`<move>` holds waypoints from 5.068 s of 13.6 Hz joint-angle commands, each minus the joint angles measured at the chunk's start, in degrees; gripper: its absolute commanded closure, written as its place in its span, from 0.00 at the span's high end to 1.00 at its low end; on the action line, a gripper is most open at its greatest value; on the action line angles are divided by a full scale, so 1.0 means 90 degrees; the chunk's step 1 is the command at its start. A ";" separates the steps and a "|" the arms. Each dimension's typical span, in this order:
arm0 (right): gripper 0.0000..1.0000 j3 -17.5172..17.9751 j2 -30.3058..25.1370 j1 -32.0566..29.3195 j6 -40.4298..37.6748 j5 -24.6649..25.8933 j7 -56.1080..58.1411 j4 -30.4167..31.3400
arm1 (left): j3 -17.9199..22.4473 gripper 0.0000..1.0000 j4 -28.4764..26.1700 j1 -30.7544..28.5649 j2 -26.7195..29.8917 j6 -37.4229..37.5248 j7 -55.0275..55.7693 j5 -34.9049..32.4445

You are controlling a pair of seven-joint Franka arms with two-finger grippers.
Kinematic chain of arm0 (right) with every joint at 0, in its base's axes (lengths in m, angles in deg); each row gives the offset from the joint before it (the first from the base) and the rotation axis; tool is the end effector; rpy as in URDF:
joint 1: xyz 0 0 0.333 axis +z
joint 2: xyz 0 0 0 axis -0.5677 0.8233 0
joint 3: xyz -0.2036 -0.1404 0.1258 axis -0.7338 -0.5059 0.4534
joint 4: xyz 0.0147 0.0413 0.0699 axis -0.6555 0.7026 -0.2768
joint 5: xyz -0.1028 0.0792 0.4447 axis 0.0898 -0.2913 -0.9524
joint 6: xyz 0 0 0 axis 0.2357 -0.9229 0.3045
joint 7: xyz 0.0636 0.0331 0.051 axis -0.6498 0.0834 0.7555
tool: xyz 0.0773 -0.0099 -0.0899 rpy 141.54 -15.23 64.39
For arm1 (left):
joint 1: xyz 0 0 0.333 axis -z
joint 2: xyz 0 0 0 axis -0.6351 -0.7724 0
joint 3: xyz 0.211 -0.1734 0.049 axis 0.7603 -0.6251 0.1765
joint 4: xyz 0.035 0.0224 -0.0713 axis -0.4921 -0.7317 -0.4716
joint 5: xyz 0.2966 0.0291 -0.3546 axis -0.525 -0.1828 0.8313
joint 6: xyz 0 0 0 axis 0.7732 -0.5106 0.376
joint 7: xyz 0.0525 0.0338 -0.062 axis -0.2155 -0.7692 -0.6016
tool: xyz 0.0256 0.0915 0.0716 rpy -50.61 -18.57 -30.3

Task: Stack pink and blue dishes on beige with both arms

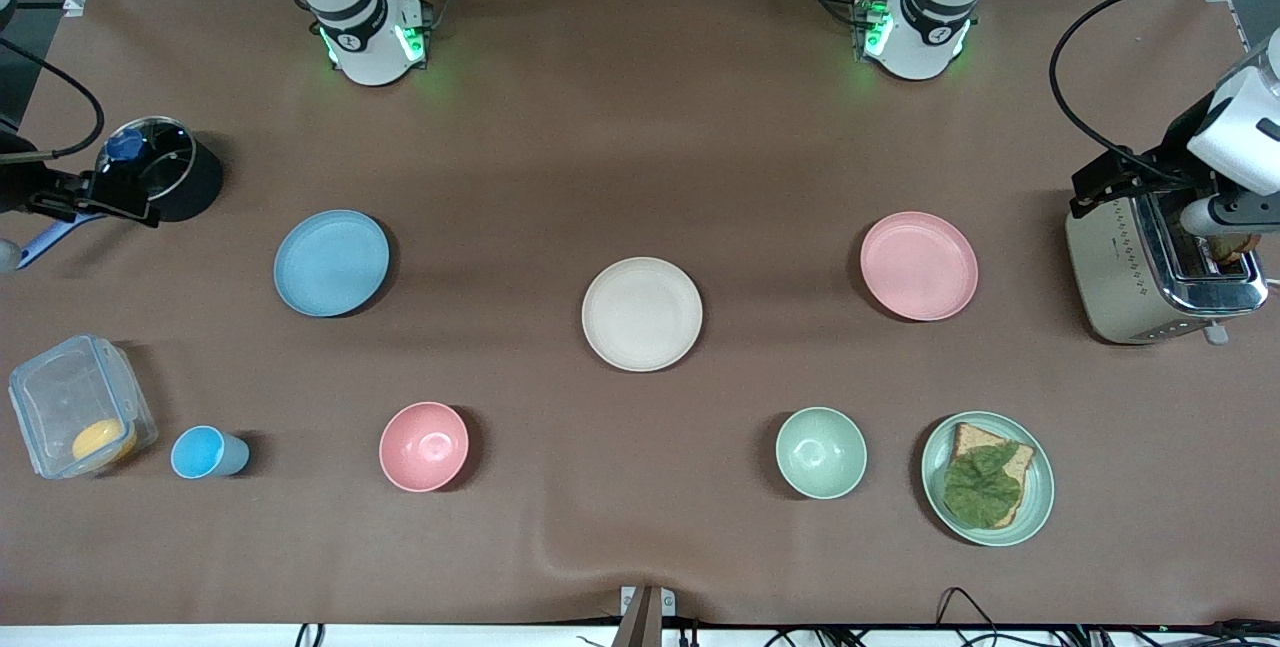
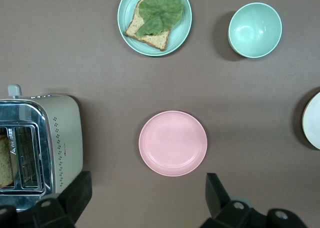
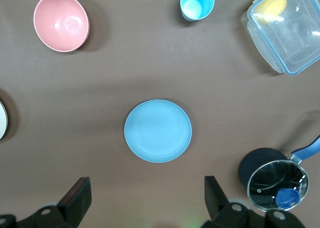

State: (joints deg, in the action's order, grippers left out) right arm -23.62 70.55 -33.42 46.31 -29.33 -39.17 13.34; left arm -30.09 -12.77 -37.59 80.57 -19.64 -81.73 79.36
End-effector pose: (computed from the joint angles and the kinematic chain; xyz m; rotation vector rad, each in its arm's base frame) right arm 0.6450 -0.0417 0.5482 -3.1086 0.1293 0.1984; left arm 0.6290 -0.0361 0.5444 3.1408 0.0106 0.0351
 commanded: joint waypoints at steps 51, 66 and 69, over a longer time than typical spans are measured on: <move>1.00 0.0009 0.1479 -0.1771 0.0954 -0.0702 0.1706 0.0911 | -0.0004 1.00 0.0067 0.0010 -0.1446 0.0588 0.0060 0.0110; 1.00 0.0048 0.2074 -0.1849 0.3868 -0.1882 0.3778 0.3726 | -0.0014 1.00 -0.1046 -0.0731 -0.3675 -0.1219 -0.0885 0.0507; 1.00 0.0048 0.2337 -0.1800 0.3897 -0.2010 0.4032 0.3697 | -0.0014 1.00 -0.1036 -0.1014 -0.3900 -0.1229 -0.1267 0.0969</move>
State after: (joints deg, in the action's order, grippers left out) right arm -23.04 90.01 -49.83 80.67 -45.43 -4.93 46.61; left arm -29.87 -21.70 -45.20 45.97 -30.00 -90.70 85.97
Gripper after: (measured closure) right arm 0.000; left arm 0.000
